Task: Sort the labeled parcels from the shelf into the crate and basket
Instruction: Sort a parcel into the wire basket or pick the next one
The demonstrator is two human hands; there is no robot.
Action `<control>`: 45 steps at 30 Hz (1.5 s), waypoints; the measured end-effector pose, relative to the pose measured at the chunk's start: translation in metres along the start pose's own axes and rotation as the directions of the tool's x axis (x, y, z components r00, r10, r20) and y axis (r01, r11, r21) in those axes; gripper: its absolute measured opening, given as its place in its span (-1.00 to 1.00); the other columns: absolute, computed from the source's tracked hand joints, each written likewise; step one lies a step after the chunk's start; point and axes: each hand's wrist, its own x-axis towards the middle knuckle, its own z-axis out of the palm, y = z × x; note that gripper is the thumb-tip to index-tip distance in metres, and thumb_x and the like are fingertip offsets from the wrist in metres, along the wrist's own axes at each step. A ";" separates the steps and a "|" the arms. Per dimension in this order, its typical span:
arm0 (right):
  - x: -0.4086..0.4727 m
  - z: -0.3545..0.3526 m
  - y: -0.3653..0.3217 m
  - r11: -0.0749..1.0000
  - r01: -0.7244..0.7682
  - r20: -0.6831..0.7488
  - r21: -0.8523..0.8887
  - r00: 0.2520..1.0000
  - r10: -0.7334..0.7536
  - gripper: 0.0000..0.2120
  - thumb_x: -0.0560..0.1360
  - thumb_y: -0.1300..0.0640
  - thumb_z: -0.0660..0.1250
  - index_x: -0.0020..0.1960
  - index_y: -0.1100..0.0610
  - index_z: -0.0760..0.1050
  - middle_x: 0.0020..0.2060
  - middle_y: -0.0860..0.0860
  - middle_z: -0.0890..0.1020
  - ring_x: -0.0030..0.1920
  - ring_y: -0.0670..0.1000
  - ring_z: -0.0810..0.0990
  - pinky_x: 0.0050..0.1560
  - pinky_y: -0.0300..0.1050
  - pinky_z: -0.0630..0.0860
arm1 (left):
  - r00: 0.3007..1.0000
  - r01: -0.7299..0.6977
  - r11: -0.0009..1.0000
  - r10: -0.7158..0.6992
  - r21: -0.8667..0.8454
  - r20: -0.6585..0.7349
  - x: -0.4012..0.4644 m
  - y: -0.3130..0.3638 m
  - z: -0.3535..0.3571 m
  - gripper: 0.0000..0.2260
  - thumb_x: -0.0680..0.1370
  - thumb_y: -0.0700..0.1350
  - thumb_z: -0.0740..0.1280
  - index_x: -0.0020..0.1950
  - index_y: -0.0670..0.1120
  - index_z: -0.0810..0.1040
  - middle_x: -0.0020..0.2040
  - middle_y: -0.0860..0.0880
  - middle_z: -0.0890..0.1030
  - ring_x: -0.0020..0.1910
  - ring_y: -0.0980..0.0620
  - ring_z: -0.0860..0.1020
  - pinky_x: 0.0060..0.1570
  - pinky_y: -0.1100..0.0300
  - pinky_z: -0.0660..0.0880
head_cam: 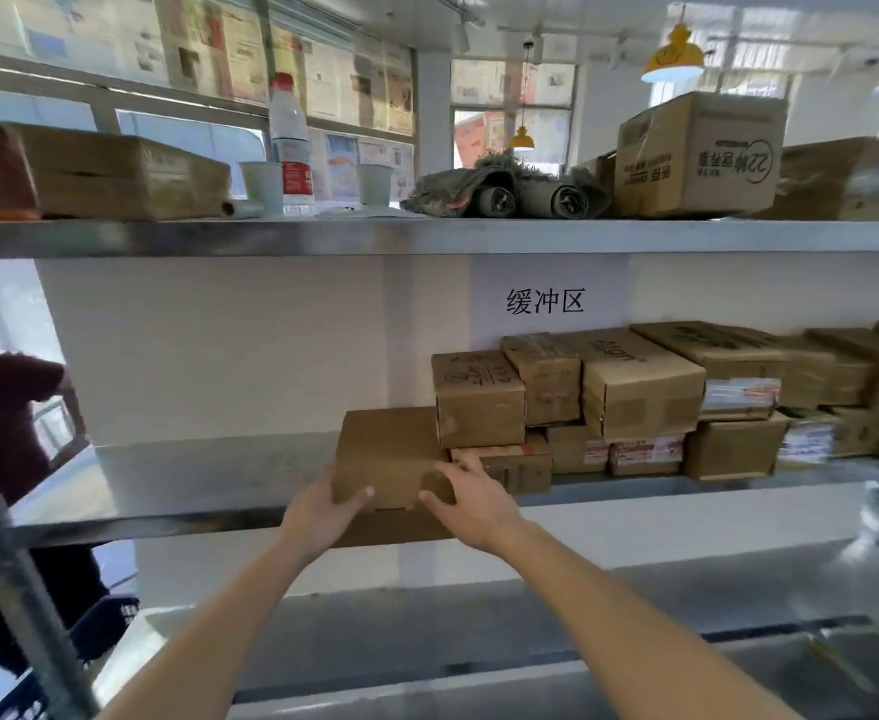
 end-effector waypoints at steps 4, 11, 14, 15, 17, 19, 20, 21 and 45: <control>0.000 0.021 -0.028 0.990 -0.125 -0.031 0.071 0.991 0.128 -0.49 0.62 -0.21 0.24 0.50 -0.07 0.28 0.45 0.07 0.25 0.26 0.18 0.55 0.30 0.10 0.53 | 0.997 0.001 0.995 0.007 -0.099 0.083 0.007 -0.023 -0.008 -0.37 0.57 0.17 0.39 0.56 0.01 0.29 0.38 -0.02 0.53 0.34 -0.10 0.51 0.35 -0.03 0.45; -0.013 0.052 -0.077 0.961 -0.175 -0.085 0.213 0.977 0.197 -0.41 0.61 -0.15 0.30 0.57 -0.05 0.19 0.49 0.05 0.22 0.36 0.14 0.48 0.39 0.03 0.45 | 0.986 0.058 0.950 -0.006 -0.308 0.167 0.013 -0.082 -0.043 -0.16 0.36 0.20 0.57 0.56 0.14 0.26 0.27 0.09 0.57 0.24 -0.02 0.55 0.32 -0.05 0.49; -0.015 0.067 -0.094 0.955 -0.184 -0.107 0.235 0.971 0.213 -0.39 0.60 -0.15 0.31 0.57 -0.09 0.16 0.51 0.04 0.19 0.38 0.14 0.46 0.37 0.02 0.45 | 0.975 0.117 0.909 -0.028 -0.400 0.222 0.006 -0.095 -0.053 -0.14 0.37 0.09 0.61 0.55 0.14 0.21 0.29 0.04 0.53 0.21 -0.02 0.54 0.28 -0.01 0.51; -0.017 0.072 -0.098 0.953 -0.186 -0.117 0.240 0.969 0.219 -0.38 0.60 -0.15 0.33 0.56 -0.10 0.16 0.50 0.04 0.20 0.37 0.14 0.46 0.36 0.02 0.46 | 0.974 0.130 0.900 -0.037 -0.416 0.223 0.004 -0.099 -0.055 -0.19 0.39 0.01 0.62 0.51 0.11 0.25 0.27 0.02 0.53 0.17 -0.02 0.55 0.26 0.00 0.51; -0.021 0.078 -0.104 0.950 -0.185 -0.137 0.252 0.965 0.225 -0.35 0.58 -0.14 0.36 0.57 -0.11 0.17 0.51 0.04 0.21 0.40 0.14 0.45 0.37 0.03 0.45 | 0.973 0.152 0.886 -0.056 -0.438 0.223 0.000 -0.107 -0.059 -0.16 0.34 -0.07 0.66 0.51 0.02 0.28 0.22 0.02 0.54 0.13 -0.03 0.56 0.27 -0.02 0.51; -0.026 0.081 -0.109 0.946 -0.176 -0.156 0.272 0.962 0.223 -0.33 0.57 -0.13 0.38 0.58 -0.12 0.16 0.54 0.04 0.22 0.44 0.13 0.41 0.41 0.07 0.42 | 0.969 0.166 0.880 -0.062 -0.444 0.238 -0.002 -0.118 -0.064 0.02 0.28 -0.08 0.69 0.61 -0.04 0.19 0.24 0.01 0.54 0.19 -0.06 0.56 0.34 -0.05 0.47; -0.028 0.082 -0.112 0.943 -0.162 -0.164 0.289 0.962 0.216 -0.33 0.56 -0.14 0.38 0.58 -0.13 0.17 0.55 0.02 0.24 0.46 0.11 0.40 0.43 0.09 0.41 | 0.971 0.154 0.878 -0.051 -0.454 0.232 -0.004 -0.121 -0.068 0.07 0.26 -0.10 0.70 0.63 -0.05 0.15 0.29 -0.01 0.52 0.23 -0.07 0.54 0.36 -0.03 0.45; -0.031 0.082 -0.115 0.938 -0.150 -0.174 0.313 0.962 0.212 -0.33 0.56 -0.17 0.37 0.57 -0.14 0.17 0.54 -0.01 0.29 0.46 0.09 0.40 0.44 0.11 0.41 | 0.976 0.137 0.879 -0.040 -0.457 0.214 -0.006 -0.122 -0.072 0.10 0.26 -0.11 0.70 0.64 -0.06 0.13 0.36 -0.03 0.48 0.30 -0.09 0.50 0.37 -0.01 0.42; -0.138 -0.026 -0.072 0.832 -0.113 -0.438 0.544 0.807 0.396 -0.18 0.53 -0.33 0.30 0.63 -0.21 -0.04 0.63 0.01 -0.06 0.60 0.10 0.06 0.56 0.08 0.16 | 0.897 0.099 0.469 0.340 -0.877 0.283 -0.092 0.042 -0.035 -0.42 0.49 0.12 0.46 0.46 0.04 0.40 0.20 0.05 0.64 0.17 0.01 0.63 0.03 0.10 0.60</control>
